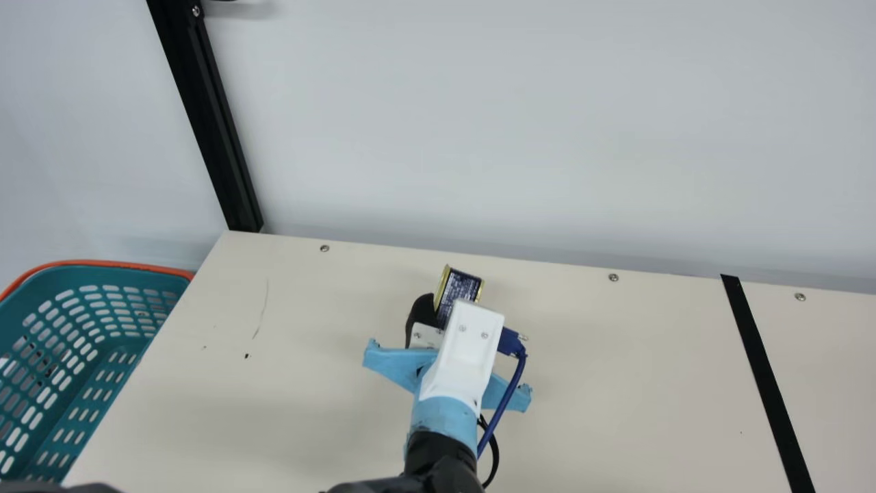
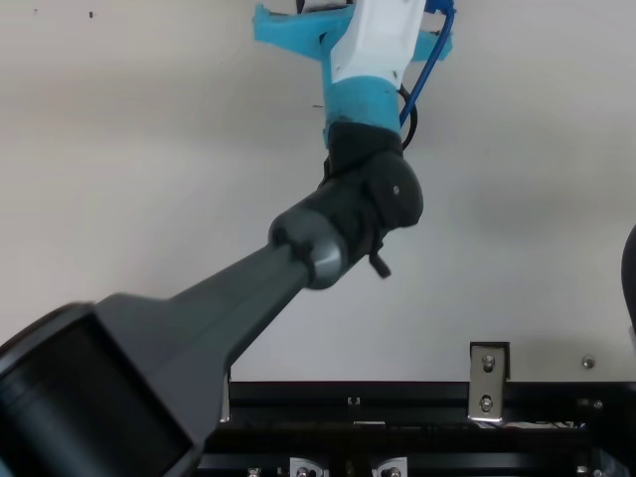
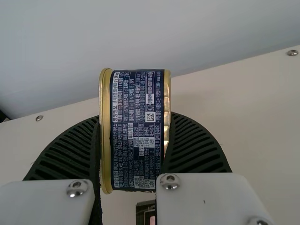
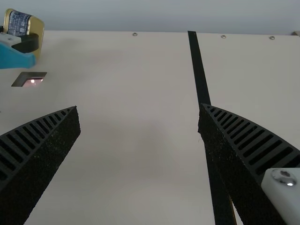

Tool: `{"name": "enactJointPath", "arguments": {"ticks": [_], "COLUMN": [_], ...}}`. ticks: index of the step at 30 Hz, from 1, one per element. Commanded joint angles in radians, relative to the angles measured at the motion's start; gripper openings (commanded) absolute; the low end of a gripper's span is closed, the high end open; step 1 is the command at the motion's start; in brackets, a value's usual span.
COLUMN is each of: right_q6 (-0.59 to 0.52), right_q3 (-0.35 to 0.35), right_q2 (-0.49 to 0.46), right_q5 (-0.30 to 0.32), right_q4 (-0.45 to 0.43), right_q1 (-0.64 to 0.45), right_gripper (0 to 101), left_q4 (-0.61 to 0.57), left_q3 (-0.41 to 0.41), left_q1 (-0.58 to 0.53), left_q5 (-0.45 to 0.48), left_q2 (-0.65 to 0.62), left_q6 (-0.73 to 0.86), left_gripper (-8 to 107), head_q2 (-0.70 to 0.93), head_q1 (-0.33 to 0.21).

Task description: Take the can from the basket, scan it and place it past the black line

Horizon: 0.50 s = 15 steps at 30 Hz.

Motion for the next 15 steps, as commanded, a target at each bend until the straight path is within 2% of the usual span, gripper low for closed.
{"name": "enactJointPath", "arguments": {"ticks": [1, 8, 12, 15], "right_q6": [0.000, 0.000, 0.000, 0.000], "right_q3": [0.000, 0.000, 0.000, 0.000], "right_q2": [0.000, 0.000, 0.000, 0.000], "right_q5": [0.000, 0.000, 0.000, 0.000], "right_q4": [0.000, 0.000, 0.000, 0.000], "right_q1": [0.000, 0.000, 0.000, 0.000], "right_gripper": [101, 101, 101, 101], "left_q4": [-0.001, -0.001, -0.001, -0.001], "left_q3": [-0.024, -0.078, -0.048, 0.015], "left_q1": [-0.002, -0.015, -0.023, -0.033], "left_q5": [0.005, 0.032, 0.026, 0.014], "left_q2": [0.021, 0.052, 0.002, -0.070], "left_q6": [0.000, 0.000, 0.000, 0.000], "left_gripper": [10, 10, 10, 10], "head_q2": [-0.002, -0.002, -0.002, -0.002], "head_q1": [-0.032, -0.032, -0.032, -0.032]}}
